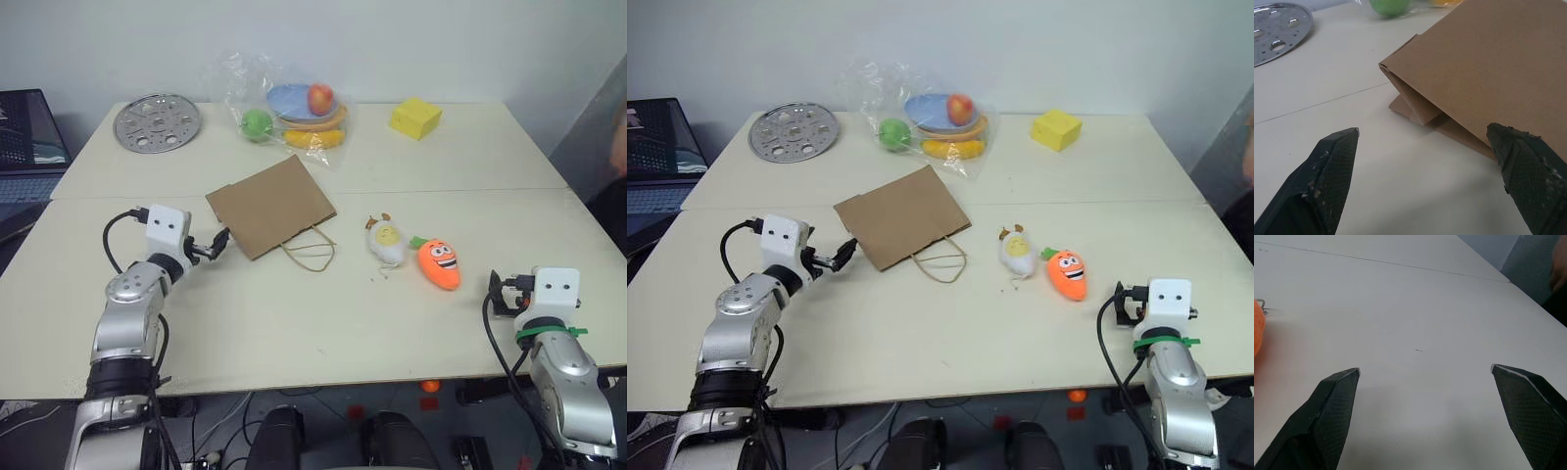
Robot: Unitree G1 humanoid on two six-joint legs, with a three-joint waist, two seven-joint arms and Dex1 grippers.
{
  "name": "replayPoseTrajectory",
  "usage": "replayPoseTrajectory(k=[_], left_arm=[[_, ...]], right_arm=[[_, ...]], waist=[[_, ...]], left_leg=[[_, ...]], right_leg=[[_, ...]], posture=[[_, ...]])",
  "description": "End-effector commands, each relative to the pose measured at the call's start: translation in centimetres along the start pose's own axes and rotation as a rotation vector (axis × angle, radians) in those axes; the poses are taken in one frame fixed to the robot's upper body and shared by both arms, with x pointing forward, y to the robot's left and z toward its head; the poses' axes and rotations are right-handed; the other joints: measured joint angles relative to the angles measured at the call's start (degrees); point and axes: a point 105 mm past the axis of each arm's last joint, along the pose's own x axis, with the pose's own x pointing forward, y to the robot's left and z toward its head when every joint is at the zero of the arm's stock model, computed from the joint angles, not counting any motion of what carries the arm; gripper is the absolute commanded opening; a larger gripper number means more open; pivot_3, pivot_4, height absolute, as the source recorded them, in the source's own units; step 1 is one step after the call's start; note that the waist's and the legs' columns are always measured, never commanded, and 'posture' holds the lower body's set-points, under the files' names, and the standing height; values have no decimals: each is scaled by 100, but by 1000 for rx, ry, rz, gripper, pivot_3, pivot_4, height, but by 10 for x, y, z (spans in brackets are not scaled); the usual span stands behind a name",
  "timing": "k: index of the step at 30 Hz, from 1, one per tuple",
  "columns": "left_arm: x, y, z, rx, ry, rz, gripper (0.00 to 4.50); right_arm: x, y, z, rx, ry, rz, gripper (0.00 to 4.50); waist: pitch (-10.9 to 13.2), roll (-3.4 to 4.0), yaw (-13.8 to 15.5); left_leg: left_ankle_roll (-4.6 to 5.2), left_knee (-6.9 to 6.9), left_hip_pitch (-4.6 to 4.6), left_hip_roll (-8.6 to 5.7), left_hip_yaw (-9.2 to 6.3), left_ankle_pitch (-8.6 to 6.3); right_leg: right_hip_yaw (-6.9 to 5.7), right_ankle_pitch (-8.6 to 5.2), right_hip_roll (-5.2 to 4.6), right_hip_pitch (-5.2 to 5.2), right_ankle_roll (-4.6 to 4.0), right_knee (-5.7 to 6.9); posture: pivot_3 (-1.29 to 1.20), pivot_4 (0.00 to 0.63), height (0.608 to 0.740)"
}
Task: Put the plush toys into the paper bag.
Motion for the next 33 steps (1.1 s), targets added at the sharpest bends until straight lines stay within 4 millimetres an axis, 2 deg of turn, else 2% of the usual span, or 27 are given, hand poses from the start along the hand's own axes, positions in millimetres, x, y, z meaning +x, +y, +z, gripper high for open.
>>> replayPoseTrajectory(k=[1, 5, 9, 15, 16, 18, 19, 21, 23, 26, 28, 31, 33], left_arm=[[-4, 10, 17, 72, -38, 39, 4483], [-4, 9, 23, 14, -70, 26, 4483], [-7, 7, 24, 29, -73, 3, 4483], [-17, -3, 32, -27, -91, -130, 4483], [-20, -6, 34, -22, -94, -163, 4483], [-40, -35, 35, 74, -86, -389, 4483], [-49, -46, 34, 80, -67, -481, 4483], [-57, -54, 33, 94, -38, -558, 4483], [-55, -54, 31, 143, -21, -567, 4483], [-40, -45, 38, 201, -57, -501, 4483], [-36, -52, 42, 242, -80, -534, 4483], [-22, -94, 53, 341, -139, -697, 4483], [-15, -109, 56, 345, -161, -750, 4483]], right_arm=[[0, -8, 11, -6, -49, -22, 4500], [1, -8, 12, -6, -51, -23, 4500], [0, -13, 13, -8, -56, -30, 4500], [1, -18, 26, 0, -73, 15, 4500], [0, -15, 31, -14, -86, 64, 4500], [-10, 3, 59, 43, -144, 322, 4500], [-20, 13, 65, 40, -141, 473, 4500], [-33, 20, 69, 25, -113, 622, 4500], [-35, 18, 70, -1, -93, 656, 4500], [-31, 13, 69, -36, -91, 628, 4500], [-32, 14, 70, -47, -98, 636, 4500], [-50, 38, 96, -18, -153, 774, 4500], [-58, 47, 103, -17, -163, 822, 4500]], waist=[[0, 0, 0], [0, 0, 1], [0, 0, 0], [0, 0, -3], [0, 0, -3], [5, 7, -46], [9, 15, -82], [11, 18, -106], [8, 12, -70], [8, 12, 10], [9, 12, 24], [10, 16, 44], [10, 15, 55]], left_leg=[[0, 0, 0, 0, 0, 0], [0, 1, 0, -2, 3, 0], [0, 0, 0, -2, 3, 0], [0, -1, 0, 0, 4, 0], [0, -1, 0, 0, 3, 0], [0, 0, 0, 2, 5, 0], [0, -4, 0, 2, 14, -1], [2, -11, 1, -4, 17, -2], [2, -11, 2, 3, -8, -2], [6, -8, 13, 8, -5, 1], [16, -6, 11, 7, 4, 8], [22, -4, 6, 0, 17, 12], [34, -3, -10, -10, 18, 19]], right_leg=[[0, 0, 0, 0, 0, 0], [-1, 0, 0, 0, 0, 0], [-1, 0, 0, 0, 0, 0], [0, 0, -1, 0, 0, -2], [-1, 0, -1, 0, 0, -2], [1, 0, 0, -2, 0, -1], [6, 0, 0, -3, 0, -5], [13, 0, -12, 0, -1, -13], [-5, 0, -9, 14, -2, -22], [-8, -1, -7, 25, -8, -23], [-4, -1, -9, 24, -9, -29], [1, 9, -18, 27, 2, -50], [-1, 20, -20, 21, 19, -61]], posture=[[0, 150, 740], [0, 150, 740], [0, 150, 740], [0, 150, 740], [0, 150, 740], [0, 150, 740], [0, 150, 740], [0, 150, 740], [0, 150, 740], [0, 150, 740], [0, 150, 740], [0, 150, 740], [0, 150, 740]])
